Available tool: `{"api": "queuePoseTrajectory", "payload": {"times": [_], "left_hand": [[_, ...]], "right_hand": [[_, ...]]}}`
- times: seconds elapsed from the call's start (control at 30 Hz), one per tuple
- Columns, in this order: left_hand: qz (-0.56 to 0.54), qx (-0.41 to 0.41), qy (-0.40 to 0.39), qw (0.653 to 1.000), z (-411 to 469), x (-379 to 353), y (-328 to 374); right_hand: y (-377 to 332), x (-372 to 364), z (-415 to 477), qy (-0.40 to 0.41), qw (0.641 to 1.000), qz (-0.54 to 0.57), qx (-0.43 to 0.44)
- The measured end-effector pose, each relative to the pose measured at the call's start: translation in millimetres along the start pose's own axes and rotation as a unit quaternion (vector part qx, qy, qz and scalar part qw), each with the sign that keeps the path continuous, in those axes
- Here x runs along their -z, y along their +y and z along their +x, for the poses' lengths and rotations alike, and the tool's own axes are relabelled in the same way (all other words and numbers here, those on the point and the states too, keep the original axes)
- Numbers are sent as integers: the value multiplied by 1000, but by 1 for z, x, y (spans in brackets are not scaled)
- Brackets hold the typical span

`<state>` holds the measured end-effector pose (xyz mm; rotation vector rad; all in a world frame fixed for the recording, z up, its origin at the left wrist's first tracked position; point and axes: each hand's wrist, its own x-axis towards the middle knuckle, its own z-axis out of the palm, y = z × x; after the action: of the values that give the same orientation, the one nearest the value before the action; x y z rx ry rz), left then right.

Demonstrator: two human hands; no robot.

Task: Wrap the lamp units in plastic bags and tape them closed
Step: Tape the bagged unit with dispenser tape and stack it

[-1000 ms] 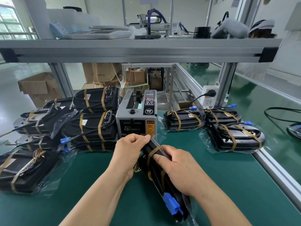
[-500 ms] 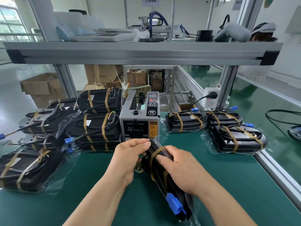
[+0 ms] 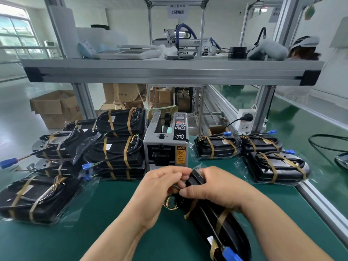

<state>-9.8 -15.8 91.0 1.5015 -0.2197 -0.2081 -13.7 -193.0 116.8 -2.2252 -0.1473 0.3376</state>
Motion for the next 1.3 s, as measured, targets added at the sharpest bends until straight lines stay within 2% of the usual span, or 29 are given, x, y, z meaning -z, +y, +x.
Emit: {"api": "queuePoseTrajectory", "payload": {"times": [0.03, 0.1, 0.2, 0.37, 0.47, 0.7, 0.77, 0.83, 1.0, 1.13, 1.3], "left_hand": [[-6, 4, 18, 1000, 4, 3, 1], [-37, 38, 116, 992, 22, 10, -1], [-112, 147, 234, 955, 61, 24, -10], [-156, 222, 259, 927, 99, 29, -22], [-180, 218, 285, 916, 109, 24, -23], [-218, 172, 371, 886, 107, 11, -18], [-223, 144, 361, 894, 98, 10, -16], [-210, 99, 320, 919, 82, 12, -14], [-115, -37, 133, 984, 18, 13, 11], [0, -65, 15, 998, -22, 2, 35], [98, -55, 23, 993, -29, -10, 44]], "right_hand": [[-1, 0, -3, 4, 1000, 14, 1], [-1, 1, -10, 28, 998, 54, 5], [-1, 0, -19, 107, 982, 150, 33], [3, -25, -27, 242, 945, 201, 94], [13, -43, -31, 273, 925, 237, 117], [23, -62, -42, 302, 921, 168, 180], [24, -63, -47, 311, 917, 163, 186], [27, -64, -51, 318, 913, 171, 189], [27, -63, -57, 324, 907, 181, 197], [25, -66, -58, 332, 899, 205, 197], [28, -67, -57, 338, 898, 213, 184]]}}
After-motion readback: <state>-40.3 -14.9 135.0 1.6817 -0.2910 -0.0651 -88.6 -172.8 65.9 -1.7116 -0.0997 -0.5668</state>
